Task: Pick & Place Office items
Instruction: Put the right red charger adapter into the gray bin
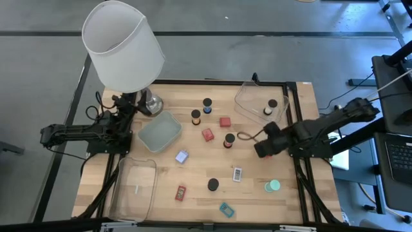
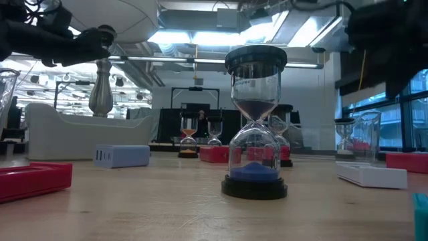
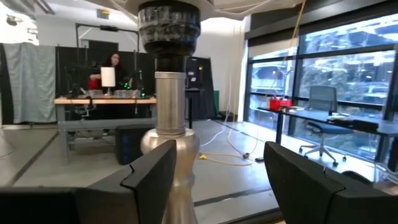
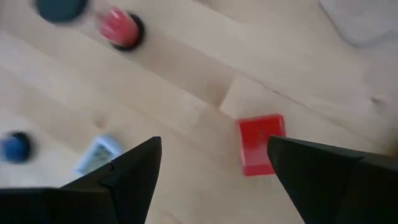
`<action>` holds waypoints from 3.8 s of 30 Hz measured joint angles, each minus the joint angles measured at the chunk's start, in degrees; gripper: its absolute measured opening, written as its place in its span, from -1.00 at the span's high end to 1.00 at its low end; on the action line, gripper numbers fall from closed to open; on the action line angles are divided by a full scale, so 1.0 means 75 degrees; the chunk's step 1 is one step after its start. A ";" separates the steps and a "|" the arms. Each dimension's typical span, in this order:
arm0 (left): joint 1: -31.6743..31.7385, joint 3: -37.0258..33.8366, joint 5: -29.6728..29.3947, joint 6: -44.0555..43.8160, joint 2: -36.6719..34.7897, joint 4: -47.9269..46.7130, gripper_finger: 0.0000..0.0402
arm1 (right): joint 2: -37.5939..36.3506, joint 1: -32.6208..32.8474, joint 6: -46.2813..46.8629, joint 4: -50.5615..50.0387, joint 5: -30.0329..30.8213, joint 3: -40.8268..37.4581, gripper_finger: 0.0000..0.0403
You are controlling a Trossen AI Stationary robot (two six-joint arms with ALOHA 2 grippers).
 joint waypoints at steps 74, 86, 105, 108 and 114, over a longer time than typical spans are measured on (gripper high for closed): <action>-0.0010 0.0000 0.0066 -0.0653 0.0000 0.0992 -0.19 | 0.1741 -0.0035 -0.0729 0.2367 -0.0043 -0.1474 -0.09; -0.0407 0.0379 0.5239 -0.2737 0.0245 0.0735 -0.19 | 0.1738 -0.0046 -0.3706 0.1976 0.2504 0.0904 -0.08; -0.1787 0.1878 0.5682 0.0127 0.4975 0.0374 -0.19 | 0.1791 -0.0955 -0.5947 0.4945 0.0075 0.1657 -0.10; -0.2189 0.2228 0.5677 0.0842 0.5707 0.0387 -0.19 | 0.1977 -0.1071 -0.6090 0.5261 -0.0684 0.1657 -0.10; -0.2800 0.3287 0.5679 0.1857 0.7077 0.0401 -0.19 | 0.2708 -0.1331 -0.6574 0.6439 -0.2436 0.1657 -0.10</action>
